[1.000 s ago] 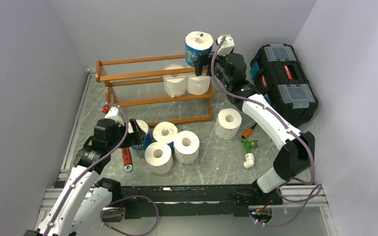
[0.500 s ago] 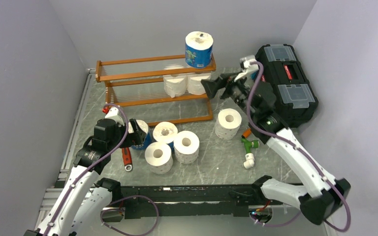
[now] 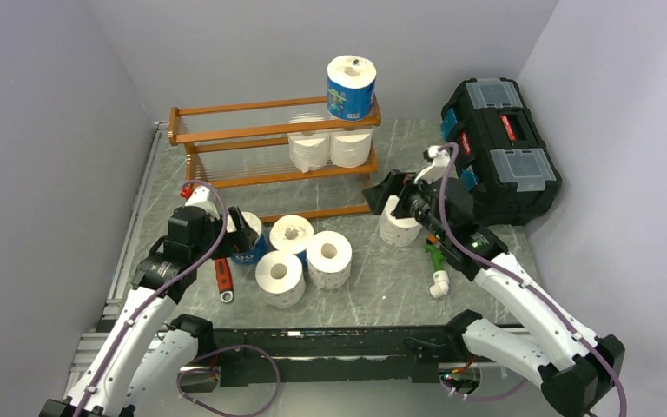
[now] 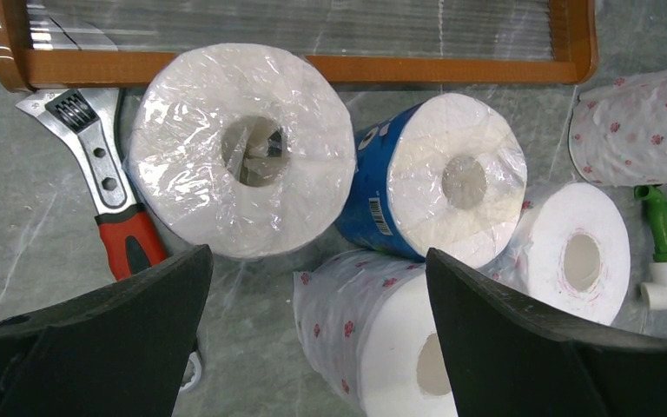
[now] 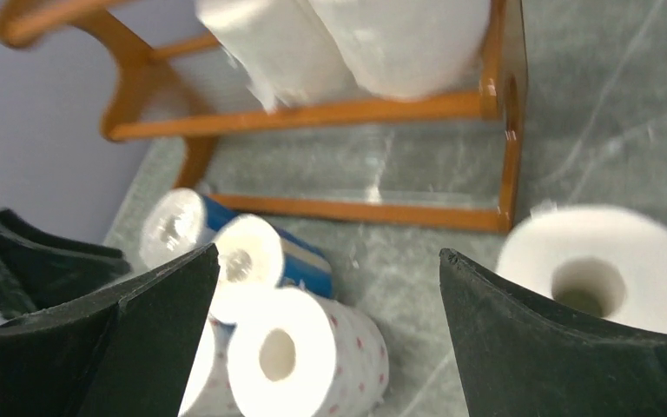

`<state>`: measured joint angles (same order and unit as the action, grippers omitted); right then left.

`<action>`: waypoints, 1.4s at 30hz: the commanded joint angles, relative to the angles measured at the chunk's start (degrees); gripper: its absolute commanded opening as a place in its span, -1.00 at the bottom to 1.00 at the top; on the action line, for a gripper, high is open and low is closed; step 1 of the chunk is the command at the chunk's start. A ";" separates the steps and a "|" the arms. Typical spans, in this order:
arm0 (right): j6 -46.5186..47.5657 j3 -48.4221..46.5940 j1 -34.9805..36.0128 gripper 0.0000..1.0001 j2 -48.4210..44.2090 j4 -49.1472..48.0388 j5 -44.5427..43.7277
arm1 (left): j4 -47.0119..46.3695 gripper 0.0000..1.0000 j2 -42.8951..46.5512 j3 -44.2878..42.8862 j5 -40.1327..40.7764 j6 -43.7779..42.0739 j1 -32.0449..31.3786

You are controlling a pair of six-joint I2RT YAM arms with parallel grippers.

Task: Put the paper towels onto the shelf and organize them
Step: Place the paper towel on the shelf.

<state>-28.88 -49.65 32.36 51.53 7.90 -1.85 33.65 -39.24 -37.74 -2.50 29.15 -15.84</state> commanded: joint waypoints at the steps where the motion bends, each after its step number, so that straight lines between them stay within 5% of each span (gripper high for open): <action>1: -4.25 2.85 0.59 0.99 1.78 3.80 -3.62 | -0.54 0.98 -0.75 -3.64 4.69 2.56 0.29; 7: -7.54 12.90 0.60 1.00 -4.17 -5.92 -2.49 | 4.94 0.98 -2.60 -4.20 13.88 9.48 0.51; 20: -10.93 15.26 0.23 0.99 0.07 -11.59 10.31 | 4.00 0.98 -5.59 -3.12 5.22 14.65 10.45; 28: -8.11 15.80 0.28 0.99 1.84 -12.20 12.88 | 2.88 0.83 -10.55 -4.18 3.65 14.48 11.32; 42: -1.77 -0.42 0.35 0.96 4.55 -5.45 -10.30 | -0.81 0.80 -10.42 -3.96 -1.52 11.05 11.29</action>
<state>-32.10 -42.76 32.71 54.52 4.69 -3.46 35.51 -50.54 -40.82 -0.78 42.30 -4.78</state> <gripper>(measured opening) 0.981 0.894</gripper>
